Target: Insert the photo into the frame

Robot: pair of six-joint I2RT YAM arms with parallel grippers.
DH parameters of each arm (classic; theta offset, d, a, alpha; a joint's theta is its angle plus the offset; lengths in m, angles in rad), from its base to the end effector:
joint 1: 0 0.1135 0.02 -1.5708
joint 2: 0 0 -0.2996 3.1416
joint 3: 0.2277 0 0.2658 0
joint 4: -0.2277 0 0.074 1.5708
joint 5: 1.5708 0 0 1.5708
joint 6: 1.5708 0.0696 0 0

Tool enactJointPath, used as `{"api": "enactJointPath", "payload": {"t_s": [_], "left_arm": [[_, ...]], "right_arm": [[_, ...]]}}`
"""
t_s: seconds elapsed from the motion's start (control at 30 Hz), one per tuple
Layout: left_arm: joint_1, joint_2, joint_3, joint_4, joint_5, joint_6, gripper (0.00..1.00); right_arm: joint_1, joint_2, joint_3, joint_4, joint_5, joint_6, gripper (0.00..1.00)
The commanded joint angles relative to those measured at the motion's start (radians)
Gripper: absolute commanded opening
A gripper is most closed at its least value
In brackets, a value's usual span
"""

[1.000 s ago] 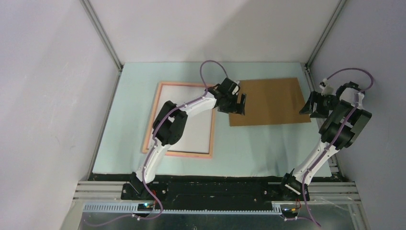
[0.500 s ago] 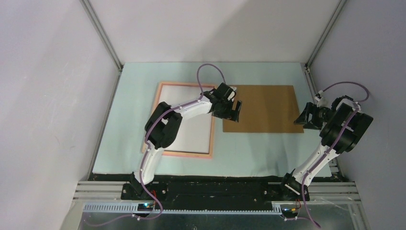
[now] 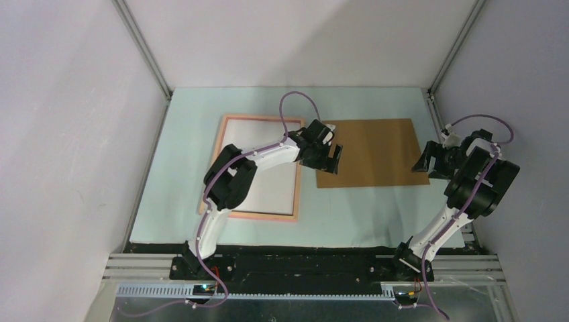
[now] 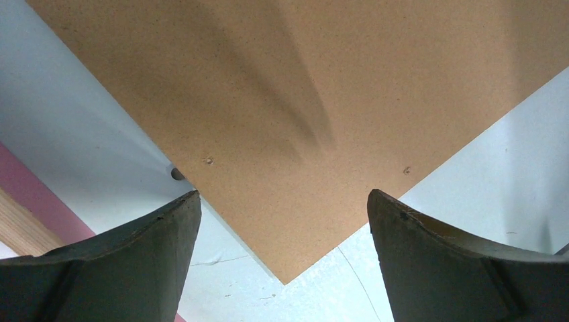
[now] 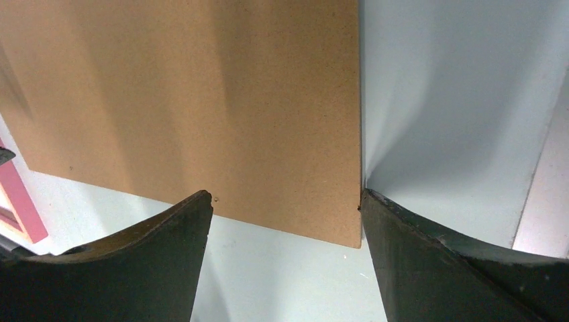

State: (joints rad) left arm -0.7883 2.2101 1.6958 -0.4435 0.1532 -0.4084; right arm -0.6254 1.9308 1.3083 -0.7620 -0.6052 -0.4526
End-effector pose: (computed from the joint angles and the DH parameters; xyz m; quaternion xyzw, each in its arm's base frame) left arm 0.3703 -0.3875 0.1620 0.2022 0.9291 -0.2297 0.2075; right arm 0.3436 -0.1993 0.1627 0.0544 0.9493 0.2091 0.2285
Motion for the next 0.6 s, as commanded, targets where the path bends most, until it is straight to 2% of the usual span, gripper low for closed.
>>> {"api": "enactJointPath", "payload": {"t_s": [0.0, 0.33, 0.57], "left_arm": [[-0.019, -0.03, -0.036, -0.014, -0.021, 0.002, 0.98], [-0.02, -0.043, -0.053, -0.014, -0.088, 0.009, 0.98], [-0.019, -0.031, -0.035, -0.013, -0.071, 0.004, 0.98]], "right_arm": [[0.003, -0.04, -0.01, 0.07, 0.059, 0.007, 0.86], [0.006, -0.079, -0.008, 0.126, 0.076, 0.0, 0.86], [0.043, -0.011, 0.015, 0.1, 0.045, 0.018, 0.86]]}}
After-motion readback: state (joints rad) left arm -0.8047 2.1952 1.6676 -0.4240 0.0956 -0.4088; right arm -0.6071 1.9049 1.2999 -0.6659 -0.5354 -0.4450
